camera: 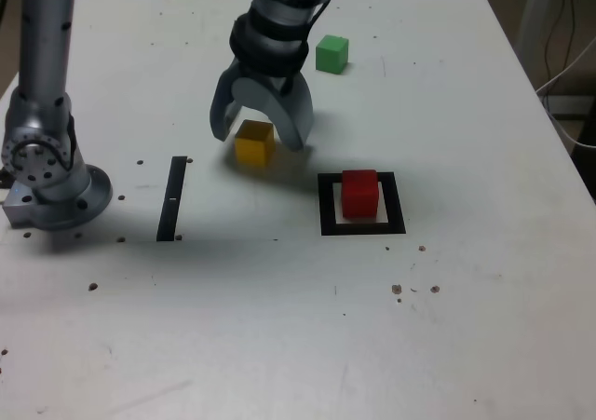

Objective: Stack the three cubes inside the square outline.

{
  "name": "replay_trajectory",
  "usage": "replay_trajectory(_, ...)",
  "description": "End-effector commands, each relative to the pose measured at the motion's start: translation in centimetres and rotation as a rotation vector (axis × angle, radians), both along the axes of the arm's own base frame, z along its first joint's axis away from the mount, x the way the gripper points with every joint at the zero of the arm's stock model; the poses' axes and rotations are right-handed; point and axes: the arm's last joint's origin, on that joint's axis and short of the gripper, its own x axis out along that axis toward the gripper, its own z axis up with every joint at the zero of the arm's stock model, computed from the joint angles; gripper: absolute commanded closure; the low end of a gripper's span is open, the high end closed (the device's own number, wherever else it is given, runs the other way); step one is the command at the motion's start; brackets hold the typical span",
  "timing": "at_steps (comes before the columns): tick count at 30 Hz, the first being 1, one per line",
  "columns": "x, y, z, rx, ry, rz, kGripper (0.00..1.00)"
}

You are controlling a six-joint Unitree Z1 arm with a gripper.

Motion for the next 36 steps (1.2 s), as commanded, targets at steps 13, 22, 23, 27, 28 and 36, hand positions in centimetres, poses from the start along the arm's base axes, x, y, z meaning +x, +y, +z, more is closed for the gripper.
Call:
replay_trajectory(13, 0.3, 0.37, -0.97, -0.011, -0.018, 0.011, 0.73)
replay_trajectory(22, 0.35, 0.36, -0.92, -0.012, -0.028, 0.012, 0.73)
replay_trajectory(23, 0.36, 0.36, -0.91, -0.012, -0.028, 0.012, 0.73)
replay_trajectory(27, 0.39, 0.36, -0.86, -0.014, -0.03, 0.013, 0.73)
replay_trajectory(28, 0.39, 0.36, -0.83, -0.015, -0.03, 0.013, 0.73)
replay_trajectory(36, 0.46, 0.34, -0.05, -0.019, -0.04, 0.016, 0.73)
